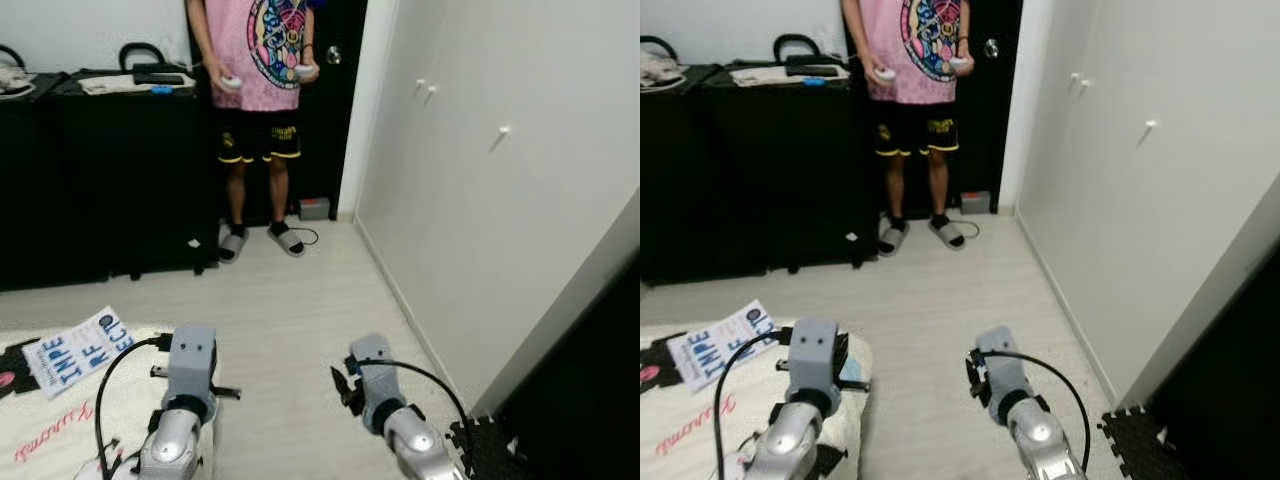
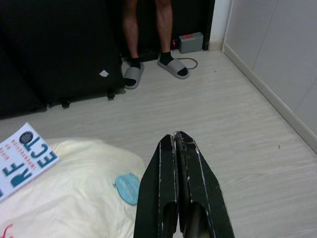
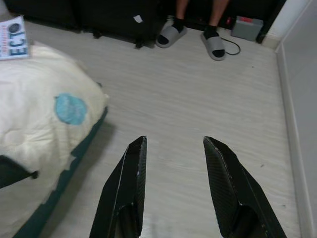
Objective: Clean up the room
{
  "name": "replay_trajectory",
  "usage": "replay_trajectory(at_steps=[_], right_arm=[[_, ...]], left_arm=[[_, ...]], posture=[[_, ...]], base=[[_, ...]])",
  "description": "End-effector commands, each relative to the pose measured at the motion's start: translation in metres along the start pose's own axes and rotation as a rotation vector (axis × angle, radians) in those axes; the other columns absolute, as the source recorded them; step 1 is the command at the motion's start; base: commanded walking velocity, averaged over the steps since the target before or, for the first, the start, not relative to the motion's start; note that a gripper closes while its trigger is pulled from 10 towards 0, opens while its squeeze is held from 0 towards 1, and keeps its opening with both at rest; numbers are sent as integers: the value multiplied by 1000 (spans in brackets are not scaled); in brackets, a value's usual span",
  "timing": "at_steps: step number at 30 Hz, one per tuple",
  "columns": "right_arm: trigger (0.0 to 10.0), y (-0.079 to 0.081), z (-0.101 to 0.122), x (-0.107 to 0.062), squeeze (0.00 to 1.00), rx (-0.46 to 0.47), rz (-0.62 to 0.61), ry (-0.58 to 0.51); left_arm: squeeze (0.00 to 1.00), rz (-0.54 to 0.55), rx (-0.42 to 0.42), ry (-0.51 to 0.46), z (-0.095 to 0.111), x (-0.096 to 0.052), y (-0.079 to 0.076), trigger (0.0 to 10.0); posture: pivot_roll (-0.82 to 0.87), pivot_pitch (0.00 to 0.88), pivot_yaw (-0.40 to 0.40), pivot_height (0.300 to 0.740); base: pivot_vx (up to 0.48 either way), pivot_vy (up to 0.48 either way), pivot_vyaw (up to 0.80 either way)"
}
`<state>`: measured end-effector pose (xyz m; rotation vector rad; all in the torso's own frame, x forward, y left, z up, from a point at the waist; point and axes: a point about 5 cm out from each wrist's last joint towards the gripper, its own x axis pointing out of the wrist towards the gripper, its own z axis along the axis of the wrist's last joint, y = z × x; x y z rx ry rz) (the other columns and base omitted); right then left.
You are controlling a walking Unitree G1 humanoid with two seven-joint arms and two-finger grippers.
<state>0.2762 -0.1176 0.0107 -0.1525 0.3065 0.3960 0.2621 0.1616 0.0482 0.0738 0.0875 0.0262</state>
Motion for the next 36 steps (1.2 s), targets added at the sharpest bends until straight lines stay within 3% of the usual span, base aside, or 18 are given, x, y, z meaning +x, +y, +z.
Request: replay_trajectory(at_steps=[1,21,29,36], right_arm=[[10000,-2,-3,-2,0,1,-6,12],[10000,-2,-3,-2,0,16,-2,12],[10000,-1,-3,-2,0,14,6,12],[10000,-1,-4,-3,0,14,2,15]], left_arm=[[0,-11,-10,-3,1,0,-4,10000],[0,-14,-10,-3,1,0,-5,10000],[0,-11,-10,-1,1,-1,-4,10000],[0,-9,-11,2,0,-2,-3,10000]], posture=[[-11,0,-58,740],[-9,0,-59,740],[-9,0,-60,740],[-10,0,-61,740]], base=[[326,0,0],[327,0,0],[326,0,-800],[326,0,0]])
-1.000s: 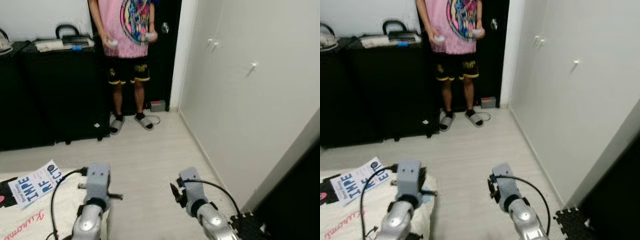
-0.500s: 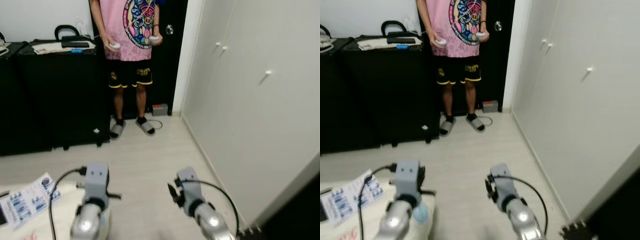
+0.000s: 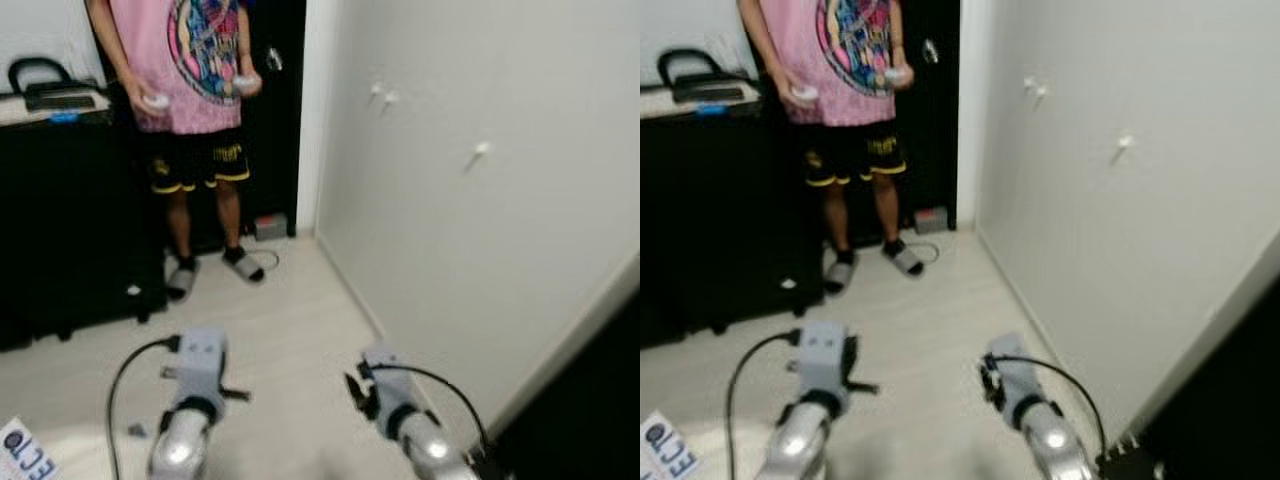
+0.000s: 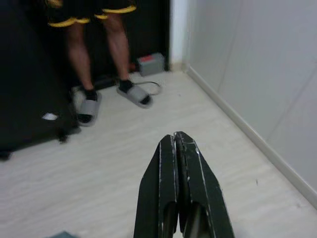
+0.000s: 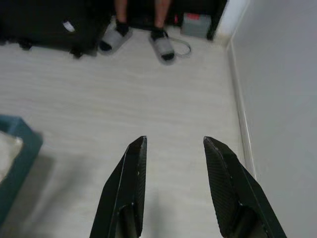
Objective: Clean up the room
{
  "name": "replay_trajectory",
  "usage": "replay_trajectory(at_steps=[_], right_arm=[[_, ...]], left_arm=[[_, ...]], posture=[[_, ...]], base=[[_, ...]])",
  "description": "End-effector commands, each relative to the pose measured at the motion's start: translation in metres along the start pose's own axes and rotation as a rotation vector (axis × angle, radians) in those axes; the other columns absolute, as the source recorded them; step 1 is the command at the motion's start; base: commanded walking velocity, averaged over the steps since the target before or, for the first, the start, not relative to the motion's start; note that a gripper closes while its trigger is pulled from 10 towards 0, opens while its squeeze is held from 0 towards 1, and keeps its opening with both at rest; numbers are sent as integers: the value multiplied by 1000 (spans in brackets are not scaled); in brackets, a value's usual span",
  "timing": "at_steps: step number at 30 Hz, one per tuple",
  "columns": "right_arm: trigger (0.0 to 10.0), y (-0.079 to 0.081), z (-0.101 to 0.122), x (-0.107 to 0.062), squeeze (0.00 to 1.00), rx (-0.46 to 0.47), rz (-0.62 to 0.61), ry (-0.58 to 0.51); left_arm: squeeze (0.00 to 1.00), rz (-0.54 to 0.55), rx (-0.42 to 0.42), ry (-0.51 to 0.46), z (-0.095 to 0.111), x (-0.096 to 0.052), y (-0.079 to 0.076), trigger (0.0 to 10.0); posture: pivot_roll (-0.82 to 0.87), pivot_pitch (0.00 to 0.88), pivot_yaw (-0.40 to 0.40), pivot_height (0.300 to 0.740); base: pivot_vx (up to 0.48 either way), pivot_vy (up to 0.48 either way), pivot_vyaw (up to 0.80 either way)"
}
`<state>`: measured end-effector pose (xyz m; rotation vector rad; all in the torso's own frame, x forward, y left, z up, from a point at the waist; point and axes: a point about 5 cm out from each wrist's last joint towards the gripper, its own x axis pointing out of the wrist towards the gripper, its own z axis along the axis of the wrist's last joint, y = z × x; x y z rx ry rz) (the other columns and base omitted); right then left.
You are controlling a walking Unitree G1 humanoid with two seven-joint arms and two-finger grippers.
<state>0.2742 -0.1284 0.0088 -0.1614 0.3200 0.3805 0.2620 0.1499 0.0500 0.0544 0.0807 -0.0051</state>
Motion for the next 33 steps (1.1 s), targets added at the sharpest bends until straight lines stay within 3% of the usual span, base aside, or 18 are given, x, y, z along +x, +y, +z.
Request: replay_trajectory(at_steps=[1,33], right_arm=[[10000,8,0,2,0,17,18,-1],[10000,10,1,2,0,20,25,0]], left_arm=[[0,23,8,10,-2,-2,8,10000],[0,23,9,13,-2,-4,9,10000]], posture=[[-9,0,-63,740],[-9,0,-62,740]], base=[[326,0,0],[327,0,0]])
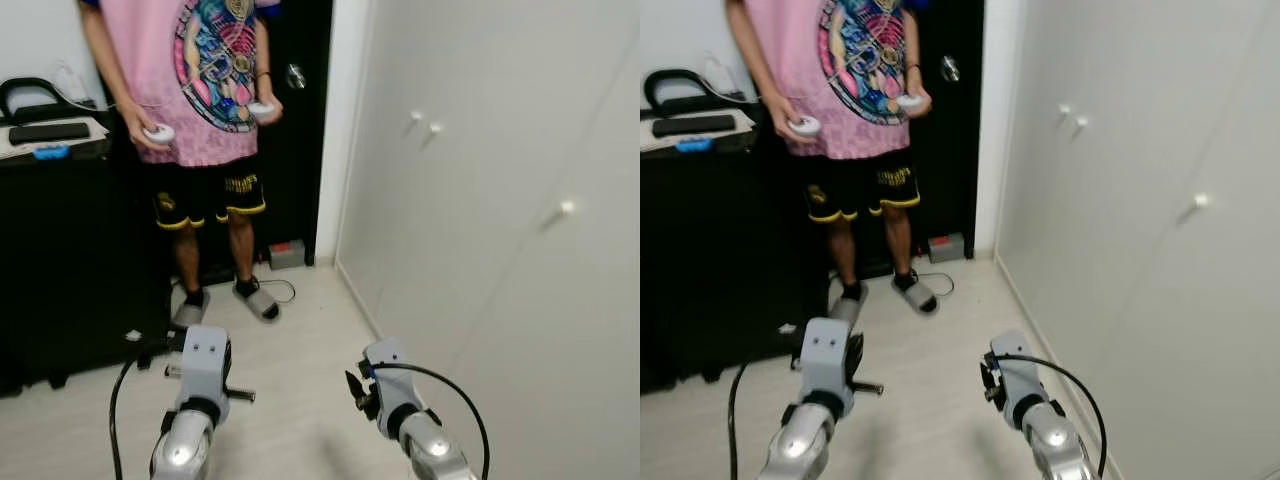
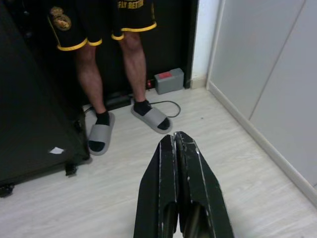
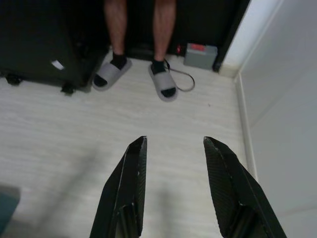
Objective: Clean up the room
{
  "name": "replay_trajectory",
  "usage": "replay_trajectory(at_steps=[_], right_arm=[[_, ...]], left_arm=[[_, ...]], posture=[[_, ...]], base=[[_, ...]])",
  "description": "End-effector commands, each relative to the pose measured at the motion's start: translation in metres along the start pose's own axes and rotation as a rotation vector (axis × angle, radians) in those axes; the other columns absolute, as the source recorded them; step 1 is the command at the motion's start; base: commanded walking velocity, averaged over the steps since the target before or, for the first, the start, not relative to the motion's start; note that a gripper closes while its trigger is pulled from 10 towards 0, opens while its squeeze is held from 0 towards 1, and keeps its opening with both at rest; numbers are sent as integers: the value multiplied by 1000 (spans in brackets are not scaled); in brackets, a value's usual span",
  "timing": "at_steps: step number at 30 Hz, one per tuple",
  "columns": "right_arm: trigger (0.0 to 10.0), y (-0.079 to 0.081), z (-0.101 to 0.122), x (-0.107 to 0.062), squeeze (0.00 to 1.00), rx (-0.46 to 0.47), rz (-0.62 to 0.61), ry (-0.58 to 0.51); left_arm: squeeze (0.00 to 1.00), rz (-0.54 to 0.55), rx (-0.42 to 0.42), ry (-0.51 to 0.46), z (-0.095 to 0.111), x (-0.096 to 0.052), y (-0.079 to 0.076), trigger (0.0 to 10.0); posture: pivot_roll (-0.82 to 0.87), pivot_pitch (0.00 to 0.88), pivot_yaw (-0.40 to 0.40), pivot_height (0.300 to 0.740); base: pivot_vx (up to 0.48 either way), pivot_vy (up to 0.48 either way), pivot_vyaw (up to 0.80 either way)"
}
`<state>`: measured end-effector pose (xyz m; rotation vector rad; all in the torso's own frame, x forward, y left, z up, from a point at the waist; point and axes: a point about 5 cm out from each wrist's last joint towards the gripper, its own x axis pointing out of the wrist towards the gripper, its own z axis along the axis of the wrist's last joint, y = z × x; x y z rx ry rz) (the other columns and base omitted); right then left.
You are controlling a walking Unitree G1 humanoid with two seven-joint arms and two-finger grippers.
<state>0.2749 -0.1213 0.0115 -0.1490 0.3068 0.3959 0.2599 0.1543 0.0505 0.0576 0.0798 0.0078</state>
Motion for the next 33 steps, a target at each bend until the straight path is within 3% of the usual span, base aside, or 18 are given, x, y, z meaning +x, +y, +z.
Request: replay_trajectory(at_steps=[1,33], right_arm=[[10000,4,-4,0,0,13,10,16],[10000,6,-4,0,0,12,20,18]], left_arm=[[0,10,6,13,-2,-1,4,10000],[0,7,9,14,-2,-2,5,10000]], posture=[[-7,0,-63,740],[0,0,-66,740]], base=[[326,0,0],[327,0,0]])
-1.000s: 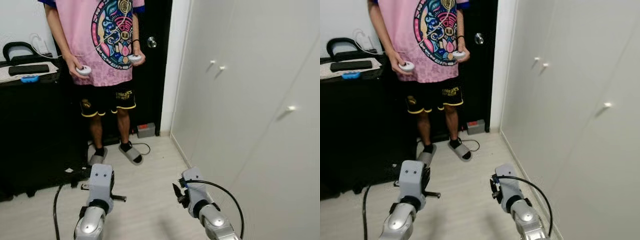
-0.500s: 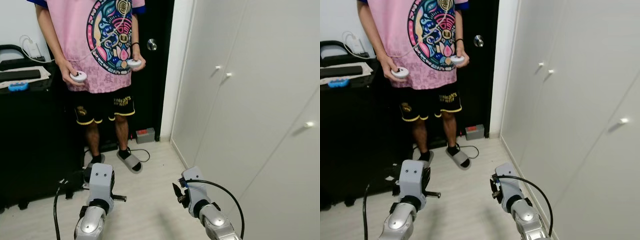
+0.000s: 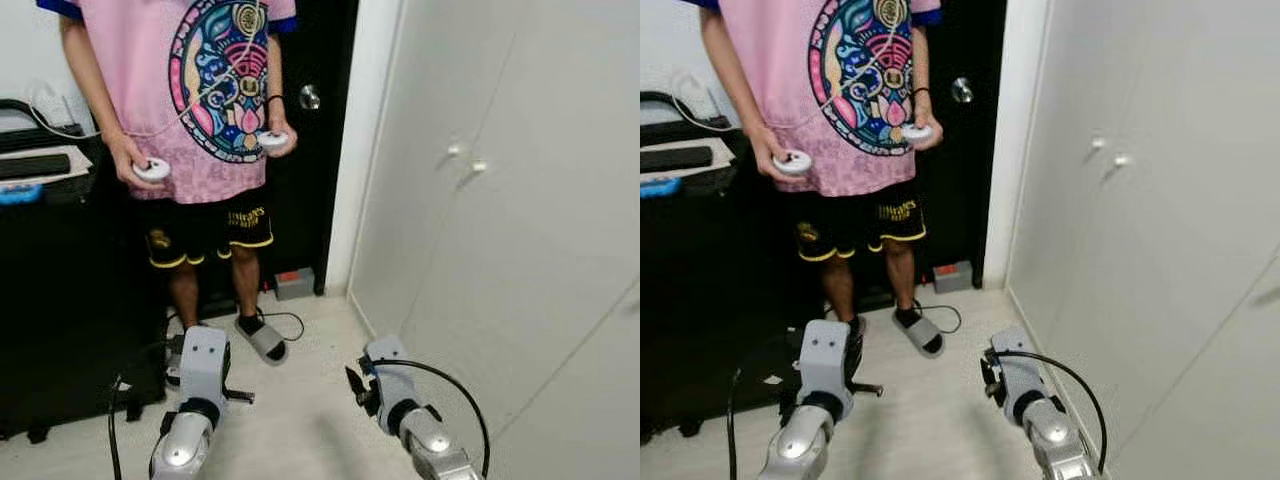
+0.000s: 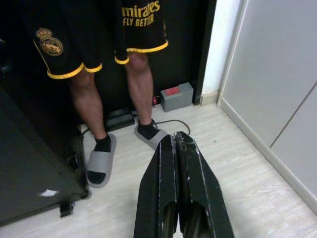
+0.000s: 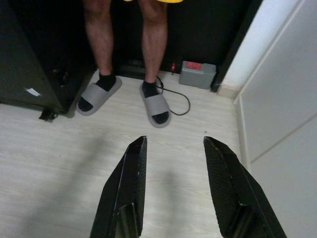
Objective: Clean up the room
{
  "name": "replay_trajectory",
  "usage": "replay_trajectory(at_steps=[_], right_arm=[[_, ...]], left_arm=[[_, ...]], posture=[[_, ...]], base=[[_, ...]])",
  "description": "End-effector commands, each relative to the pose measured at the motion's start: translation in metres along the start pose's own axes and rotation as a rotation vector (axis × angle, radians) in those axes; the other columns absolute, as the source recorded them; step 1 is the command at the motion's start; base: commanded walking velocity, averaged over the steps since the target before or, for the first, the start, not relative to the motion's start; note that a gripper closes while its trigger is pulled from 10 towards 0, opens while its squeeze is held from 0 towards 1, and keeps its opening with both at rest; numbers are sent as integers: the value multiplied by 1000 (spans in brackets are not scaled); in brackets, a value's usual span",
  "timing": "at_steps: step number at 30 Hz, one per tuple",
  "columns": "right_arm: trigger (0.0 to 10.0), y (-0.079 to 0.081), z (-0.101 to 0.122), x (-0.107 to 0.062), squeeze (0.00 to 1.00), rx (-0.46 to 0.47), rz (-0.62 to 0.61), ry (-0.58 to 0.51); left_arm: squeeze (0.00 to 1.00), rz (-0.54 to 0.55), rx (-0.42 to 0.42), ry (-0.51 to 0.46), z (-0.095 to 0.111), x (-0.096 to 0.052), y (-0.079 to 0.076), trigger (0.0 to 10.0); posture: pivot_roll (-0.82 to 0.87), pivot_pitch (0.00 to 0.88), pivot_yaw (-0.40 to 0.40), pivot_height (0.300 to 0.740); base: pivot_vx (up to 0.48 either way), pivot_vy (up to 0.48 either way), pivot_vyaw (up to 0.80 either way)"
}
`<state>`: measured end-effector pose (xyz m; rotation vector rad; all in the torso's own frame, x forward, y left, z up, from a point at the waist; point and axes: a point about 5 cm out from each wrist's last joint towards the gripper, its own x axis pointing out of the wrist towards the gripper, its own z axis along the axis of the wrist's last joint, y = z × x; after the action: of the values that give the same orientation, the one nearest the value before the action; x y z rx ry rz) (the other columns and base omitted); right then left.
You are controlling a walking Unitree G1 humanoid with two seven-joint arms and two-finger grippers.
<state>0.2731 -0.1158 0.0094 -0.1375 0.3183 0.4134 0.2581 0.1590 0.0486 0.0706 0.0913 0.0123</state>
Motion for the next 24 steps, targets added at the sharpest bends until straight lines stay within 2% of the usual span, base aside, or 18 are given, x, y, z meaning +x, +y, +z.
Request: replay_trajectory(at_steps=[1,21,24], right_arm=[[10000,0,-2,0,0,1,1,10],[10000,-1,0,1,0,9,-7,8],[10000,-2,0,1,0,10,-8,9]], left_arm=[[0,3,-4,1,0,0,1,10000],[0,2,-3,3,1,1,1,10000],[0,7,-14,4,0,1,2,10000]], posture=[[1,0,-68,740],[1,0,-62,740],[0,0,-62,740]], base=[[326,0,0],[323,0,0],[0,0,0]])
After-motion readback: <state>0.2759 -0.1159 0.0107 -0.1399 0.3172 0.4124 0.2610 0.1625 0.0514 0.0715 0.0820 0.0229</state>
